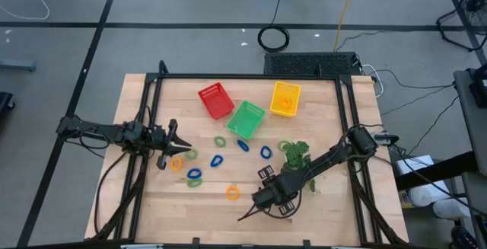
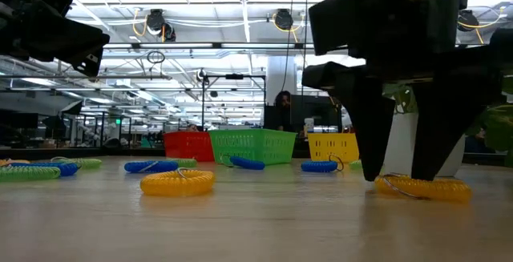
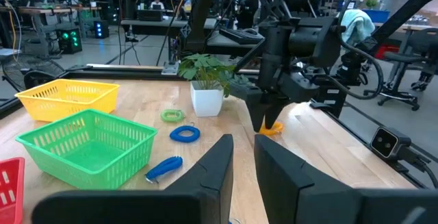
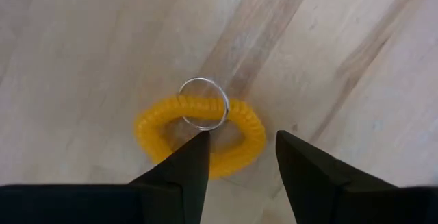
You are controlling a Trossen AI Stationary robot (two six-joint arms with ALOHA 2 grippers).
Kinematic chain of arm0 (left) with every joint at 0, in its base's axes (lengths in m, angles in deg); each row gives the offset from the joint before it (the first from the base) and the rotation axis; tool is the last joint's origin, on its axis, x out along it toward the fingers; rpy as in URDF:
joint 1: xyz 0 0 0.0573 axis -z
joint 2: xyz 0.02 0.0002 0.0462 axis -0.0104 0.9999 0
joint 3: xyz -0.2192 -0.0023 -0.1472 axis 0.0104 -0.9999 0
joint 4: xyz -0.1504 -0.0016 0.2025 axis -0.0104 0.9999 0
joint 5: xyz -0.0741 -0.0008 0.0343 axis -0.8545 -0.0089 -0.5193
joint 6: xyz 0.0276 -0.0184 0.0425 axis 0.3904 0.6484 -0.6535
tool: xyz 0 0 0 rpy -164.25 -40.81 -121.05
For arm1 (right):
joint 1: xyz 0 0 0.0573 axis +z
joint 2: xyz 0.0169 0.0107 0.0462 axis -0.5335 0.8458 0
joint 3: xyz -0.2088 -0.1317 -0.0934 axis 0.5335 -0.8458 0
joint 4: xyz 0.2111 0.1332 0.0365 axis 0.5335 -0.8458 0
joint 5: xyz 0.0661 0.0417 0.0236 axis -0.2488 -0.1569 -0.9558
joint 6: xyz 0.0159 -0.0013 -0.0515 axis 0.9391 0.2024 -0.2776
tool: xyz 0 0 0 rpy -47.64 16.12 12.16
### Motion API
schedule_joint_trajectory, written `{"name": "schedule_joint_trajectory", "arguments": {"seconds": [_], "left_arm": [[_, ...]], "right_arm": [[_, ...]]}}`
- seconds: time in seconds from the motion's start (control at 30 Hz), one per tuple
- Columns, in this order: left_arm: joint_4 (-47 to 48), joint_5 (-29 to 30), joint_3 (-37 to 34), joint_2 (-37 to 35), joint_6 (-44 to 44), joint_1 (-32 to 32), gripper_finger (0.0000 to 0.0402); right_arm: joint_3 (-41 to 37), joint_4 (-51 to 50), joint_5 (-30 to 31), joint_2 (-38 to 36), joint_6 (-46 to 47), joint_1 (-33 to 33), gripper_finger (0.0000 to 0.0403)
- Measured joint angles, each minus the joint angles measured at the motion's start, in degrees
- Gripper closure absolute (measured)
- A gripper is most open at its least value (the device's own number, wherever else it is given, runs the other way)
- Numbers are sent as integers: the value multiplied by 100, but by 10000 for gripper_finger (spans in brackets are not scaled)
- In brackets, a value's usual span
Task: Sort spring keychains
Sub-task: Put the yellow spring keychain into the yellow bin
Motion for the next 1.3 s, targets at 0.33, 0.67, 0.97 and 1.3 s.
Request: {"name": "schedule_joint_trajectory", "arguments": {"seconds": [0.33,0.67,0.97,1.3], "left_arm": [[0,0,-2,-2,0,0,334],[0,0,-2,-2,0,0,334],[0,1,-2,-1,0,0,334],[0,2,-1,-1,0,0,334]], "right_arm": [[-66,259,-53,-4,-915,0,320],[-66,373,-20,2,-977,-66,393],[293,-471,24,-373,-826,-190,401],[2099,-2560,-281,-516,437,-679,402]]}}
